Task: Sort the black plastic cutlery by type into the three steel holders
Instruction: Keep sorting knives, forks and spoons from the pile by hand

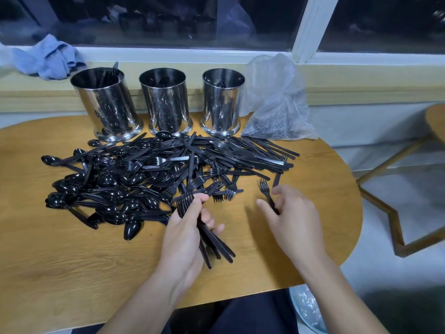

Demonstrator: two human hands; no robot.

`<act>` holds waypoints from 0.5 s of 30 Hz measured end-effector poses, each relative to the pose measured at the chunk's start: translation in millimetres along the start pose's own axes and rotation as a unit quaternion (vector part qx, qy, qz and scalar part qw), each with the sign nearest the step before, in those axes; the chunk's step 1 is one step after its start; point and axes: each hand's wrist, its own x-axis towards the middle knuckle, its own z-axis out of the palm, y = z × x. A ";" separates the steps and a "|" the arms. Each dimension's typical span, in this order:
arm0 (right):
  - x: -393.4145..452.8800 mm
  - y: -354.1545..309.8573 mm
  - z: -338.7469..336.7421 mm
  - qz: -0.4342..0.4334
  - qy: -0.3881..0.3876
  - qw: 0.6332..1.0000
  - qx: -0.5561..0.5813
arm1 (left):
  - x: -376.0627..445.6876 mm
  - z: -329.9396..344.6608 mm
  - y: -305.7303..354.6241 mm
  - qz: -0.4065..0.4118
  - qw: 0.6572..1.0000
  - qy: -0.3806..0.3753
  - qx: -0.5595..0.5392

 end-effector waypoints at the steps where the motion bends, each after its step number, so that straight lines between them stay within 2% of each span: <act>1: 2.4 5.0 1.5 0.013 0.005 0.999 -0.038 | -0.7 -1.6 0.0 -0.003 1.000 -0.002 0.002; 5: 2.5 21.6 16.8 0.051 -0.027 0.997 -0.058 | -2.6 -5.8 1.0 -0.003 1.000 -0.009 0.023; 8: 0.3 25.9 25.7 0.056 -0.044 0.997 -0.024 | -1.9 -8.2 1.4 -0.005 0.998 -0.009 0.065; 12: -2.0 23.2 28.3 0.044 -0.075 0.996 -0.011 | 1.9 -10.5 0.4 -0.013 0.998 -0.019 0.065; 15: -4.6 11.4 21.7 0.030 -0.109 0.992 0.063 | 2.0 -10.4 -0.6 -0.011 0.998 -0.029 0.051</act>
